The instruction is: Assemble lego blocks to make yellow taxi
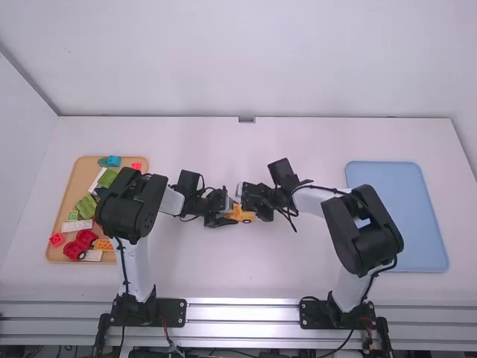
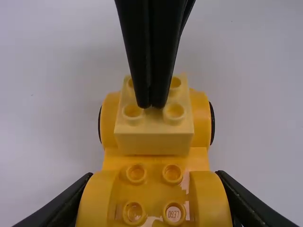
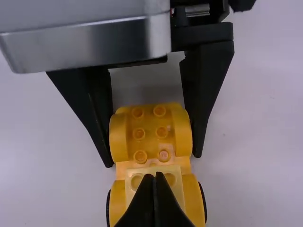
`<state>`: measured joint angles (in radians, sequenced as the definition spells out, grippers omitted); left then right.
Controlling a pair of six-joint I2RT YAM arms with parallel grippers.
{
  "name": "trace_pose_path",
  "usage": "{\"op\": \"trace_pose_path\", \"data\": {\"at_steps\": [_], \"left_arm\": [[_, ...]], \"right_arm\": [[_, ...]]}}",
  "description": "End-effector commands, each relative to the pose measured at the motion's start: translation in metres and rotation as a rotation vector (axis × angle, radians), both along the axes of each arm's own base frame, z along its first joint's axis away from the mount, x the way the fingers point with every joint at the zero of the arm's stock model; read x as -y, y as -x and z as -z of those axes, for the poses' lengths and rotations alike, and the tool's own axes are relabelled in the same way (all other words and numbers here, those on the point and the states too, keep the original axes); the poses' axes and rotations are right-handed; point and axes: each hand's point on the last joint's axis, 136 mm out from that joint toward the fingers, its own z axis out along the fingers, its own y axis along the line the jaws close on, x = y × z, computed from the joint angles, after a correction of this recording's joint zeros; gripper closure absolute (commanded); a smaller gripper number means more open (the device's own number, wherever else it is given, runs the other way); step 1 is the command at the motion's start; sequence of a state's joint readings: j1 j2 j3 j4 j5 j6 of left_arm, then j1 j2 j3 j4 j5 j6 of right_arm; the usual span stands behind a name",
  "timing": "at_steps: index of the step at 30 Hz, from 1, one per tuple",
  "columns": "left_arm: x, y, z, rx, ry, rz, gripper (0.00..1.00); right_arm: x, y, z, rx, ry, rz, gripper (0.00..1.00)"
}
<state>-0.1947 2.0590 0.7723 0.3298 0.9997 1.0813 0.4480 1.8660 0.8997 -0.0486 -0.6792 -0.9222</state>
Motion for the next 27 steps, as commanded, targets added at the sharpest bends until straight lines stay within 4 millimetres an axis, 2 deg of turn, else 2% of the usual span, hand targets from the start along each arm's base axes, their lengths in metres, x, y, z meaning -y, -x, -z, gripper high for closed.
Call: {"op": "trace_pose_path", "data": {"at_steps": [1,6,10,12,15,21,27], "left_arm": [[-0.001,0.000,0.008,-0.006,-0.024,-0.005,0.55],[-0.001,-0.001,0.008,-0.003,-0.023,-0.005,0.56],[-0.001,-0.001,0.008,-0.003,-0.022,-0.005,0.57],[-0.002,-0.001,0.008,-0.002,-0.026,-0.006,0.57],[-0.002,-0.001,0.008,-0.003,-0.025,-0.006,0.57],[-0.001,-0.003,0.007,0.000,-0.024,-0.007,0.57],[-0.001,-0.003,0.008,0.000,-0.025,-0.006,0.57]], "right_arm": [[0.005,0.004,0.016,-0.029,0.062,0.016,1.00],[0.006,0.006,0.018,-0.041,0.072,0.013,1.00],[0.009,0.009,0.032,-0.061,0.092,0.005,1.00],[0.016,0.015,0.049,-0.097,0.140,0.013,1.00],[0.023,0.018,0.059,-0.123,0.182,0.025,1.00],[0.045,0.016,0.069,-0.155,0.262,0.083,1.00],[0.063,0.024,0.081,-0.201,0.268,0.118,1.00]]}}
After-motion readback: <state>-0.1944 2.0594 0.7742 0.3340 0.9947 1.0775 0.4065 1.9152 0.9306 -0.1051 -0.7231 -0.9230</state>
